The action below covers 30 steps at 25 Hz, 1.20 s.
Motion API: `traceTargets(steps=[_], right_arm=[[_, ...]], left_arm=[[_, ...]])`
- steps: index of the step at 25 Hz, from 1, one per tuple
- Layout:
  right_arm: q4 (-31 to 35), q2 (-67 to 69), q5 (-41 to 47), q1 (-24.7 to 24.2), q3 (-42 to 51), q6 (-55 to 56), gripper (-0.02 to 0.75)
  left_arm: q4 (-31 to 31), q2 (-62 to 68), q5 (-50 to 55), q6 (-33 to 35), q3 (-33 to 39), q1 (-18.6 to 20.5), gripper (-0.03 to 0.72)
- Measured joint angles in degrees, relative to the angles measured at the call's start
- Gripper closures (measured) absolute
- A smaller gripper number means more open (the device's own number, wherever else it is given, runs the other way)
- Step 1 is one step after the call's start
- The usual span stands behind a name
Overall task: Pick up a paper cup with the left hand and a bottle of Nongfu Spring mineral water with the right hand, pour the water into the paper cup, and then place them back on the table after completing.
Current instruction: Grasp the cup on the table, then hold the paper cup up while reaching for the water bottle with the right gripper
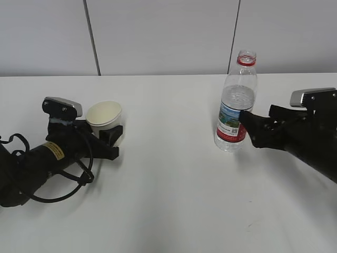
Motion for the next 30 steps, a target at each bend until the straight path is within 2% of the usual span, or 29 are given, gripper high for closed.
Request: traceTargets(steps=[11, 30], right_arm=[[-3.7, 7.1, -0.5, 0.3, -6.5, 3.0, 0.097], [-8.3, 10.7, 1.2, 0.3, -14.6, 4.9, 0.097]], left_arm=[[0.5, 0.0, 0.0, 0.0, 0.0, 0.0, 0.267], [1.0, 0.0, 0.0, 0.0, 0.0, 0.0, 0.268]])
